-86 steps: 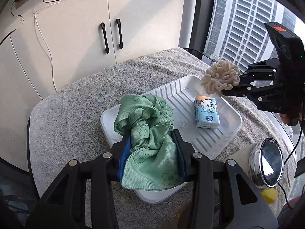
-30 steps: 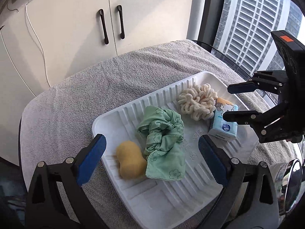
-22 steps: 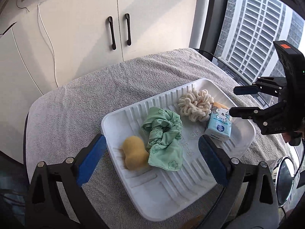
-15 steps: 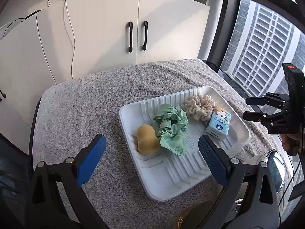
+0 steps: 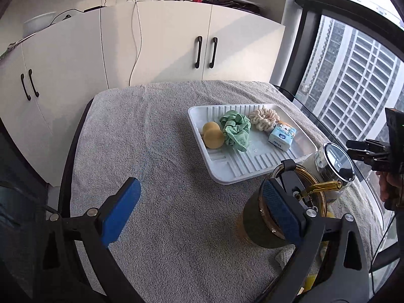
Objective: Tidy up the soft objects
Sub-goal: 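Withdraw both open grippers from the tray toward the remaining items, then close left gripper on yellow tissue pack while right gripper grasps yellow sponge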
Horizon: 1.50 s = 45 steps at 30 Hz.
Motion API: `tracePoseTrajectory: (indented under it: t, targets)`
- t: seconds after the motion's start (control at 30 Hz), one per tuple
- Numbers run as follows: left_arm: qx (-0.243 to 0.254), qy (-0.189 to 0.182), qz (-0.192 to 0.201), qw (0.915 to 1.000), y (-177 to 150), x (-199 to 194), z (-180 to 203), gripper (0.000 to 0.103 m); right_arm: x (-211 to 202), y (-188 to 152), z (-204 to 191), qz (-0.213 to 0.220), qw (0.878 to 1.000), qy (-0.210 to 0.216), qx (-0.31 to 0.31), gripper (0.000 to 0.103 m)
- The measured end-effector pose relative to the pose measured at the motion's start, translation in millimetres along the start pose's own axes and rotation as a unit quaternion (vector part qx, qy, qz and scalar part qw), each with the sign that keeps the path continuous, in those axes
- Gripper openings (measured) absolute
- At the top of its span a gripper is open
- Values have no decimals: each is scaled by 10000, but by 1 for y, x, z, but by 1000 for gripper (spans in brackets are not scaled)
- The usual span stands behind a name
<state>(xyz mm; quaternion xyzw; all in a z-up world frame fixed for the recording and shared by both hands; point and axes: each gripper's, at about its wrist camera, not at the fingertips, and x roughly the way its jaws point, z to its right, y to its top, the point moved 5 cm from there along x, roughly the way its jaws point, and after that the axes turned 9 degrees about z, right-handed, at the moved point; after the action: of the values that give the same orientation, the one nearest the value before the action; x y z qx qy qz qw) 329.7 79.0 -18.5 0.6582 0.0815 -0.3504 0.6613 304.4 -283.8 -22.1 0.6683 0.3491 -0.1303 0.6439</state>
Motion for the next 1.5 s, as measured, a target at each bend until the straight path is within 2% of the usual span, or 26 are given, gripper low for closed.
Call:
tracePoseTrajectory:
  t: [0.2,0.37,0.63,0.83,1.1,1.4,1.5]
  targets:
    - [24,-17,69,10000,-37,-44,13,100,-33,-38,-19,58,9997,198,135,63]
    - [409,-63,-153,9990,-82,-66,35,100,-58,-73,-48,84,9991,393,110,66]
    - [618,-237,-449,9968,-136,-82,64,100,-78,-120,-111,-35,9967,804,-53,69]
    - [707,-317,-456,9960,-153,-91,79,101,-82,-145,-148,-102,9960,875,-162,72]
    - [896,-477,-591,9931,-162,-80,96,101,-72,-167,-188,-225,9943,1001,-298,77]
    - [1074,-536,-762,9898,-161,-51,94,101,-48,-179,-209,-332,9951,792,-500,77]
    - [1161,-564,-835,9881,-163,-42,94,101,-38,-179,-210,-338,9960,595,-570,77]
